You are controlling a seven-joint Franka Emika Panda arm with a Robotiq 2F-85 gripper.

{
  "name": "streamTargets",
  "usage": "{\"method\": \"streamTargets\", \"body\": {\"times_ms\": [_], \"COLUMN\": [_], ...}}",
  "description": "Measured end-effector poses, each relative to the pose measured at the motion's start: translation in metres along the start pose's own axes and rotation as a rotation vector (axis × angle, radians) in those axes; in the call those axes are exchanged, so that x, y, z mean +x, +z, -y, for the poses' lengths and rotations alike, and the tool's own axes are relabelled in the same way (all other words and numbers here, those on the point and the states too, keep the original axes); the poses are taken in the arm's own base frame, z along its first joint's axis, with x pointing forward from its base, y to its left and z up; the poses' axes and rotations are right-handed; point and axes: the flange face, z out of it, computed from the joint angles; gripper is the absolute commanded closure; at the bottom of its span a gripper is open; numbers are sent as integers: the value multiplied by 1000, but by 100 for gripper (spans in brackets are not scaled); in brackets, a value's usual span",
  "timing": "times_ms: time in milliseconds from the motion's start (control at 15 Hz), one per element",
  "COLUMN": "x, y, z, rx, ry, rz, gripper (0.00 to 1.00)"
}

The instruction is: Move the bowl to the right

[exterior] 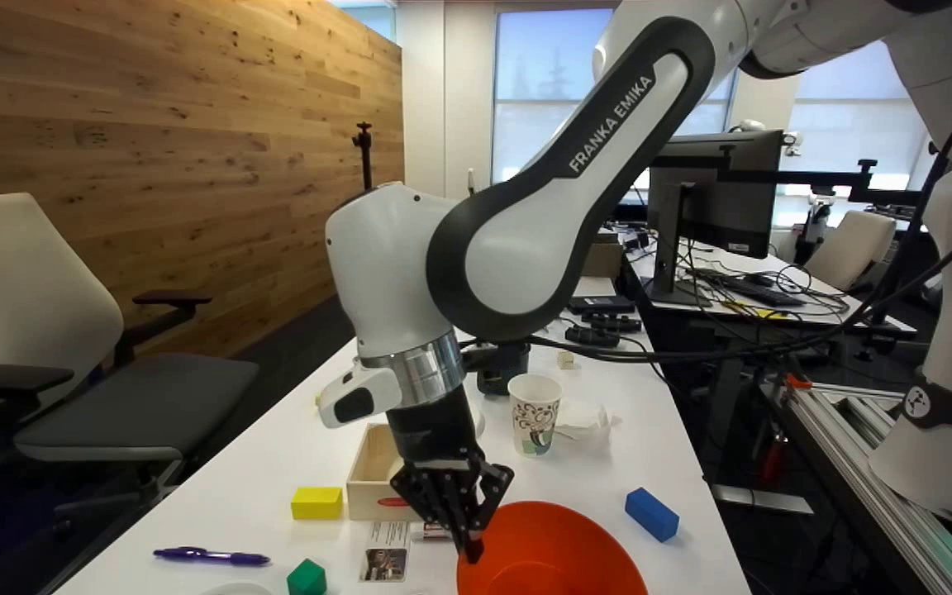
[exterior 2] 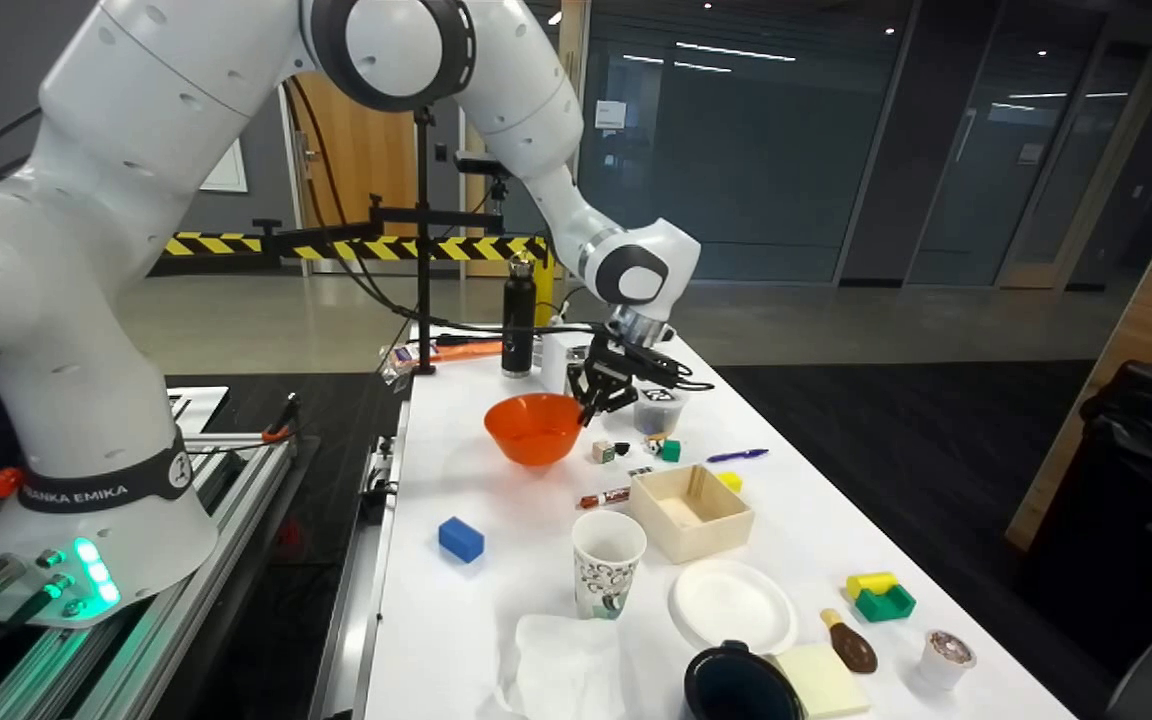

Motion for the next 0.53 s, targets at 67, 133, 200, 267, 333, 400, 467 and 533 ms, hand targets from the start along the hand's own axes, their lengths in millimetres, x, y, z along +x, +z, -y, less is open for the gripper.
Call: {"method": "streamTargets", "body": {"times_ms": [67, 133, 200, 267, 333, 400, 467, 533], "x": [-5, -10, -17, -23, -29, -35, -40, -44], "y": [-7, -13, -20, -27, -35, -42, -50, -57], "z": [-2, -6, -10, -15, -20, -25, -30, -35], "rx": [17, 35, 52, 67, 81, 93, 104, 112], "ry": [1, 2, 5, 10, 21, 35, 50, 67], "rz": [-6, -15, -31, -55, -84, -116, -147, -177], "gripper": [99, 99, 99, 99, 99, 99, 99, 99]}}
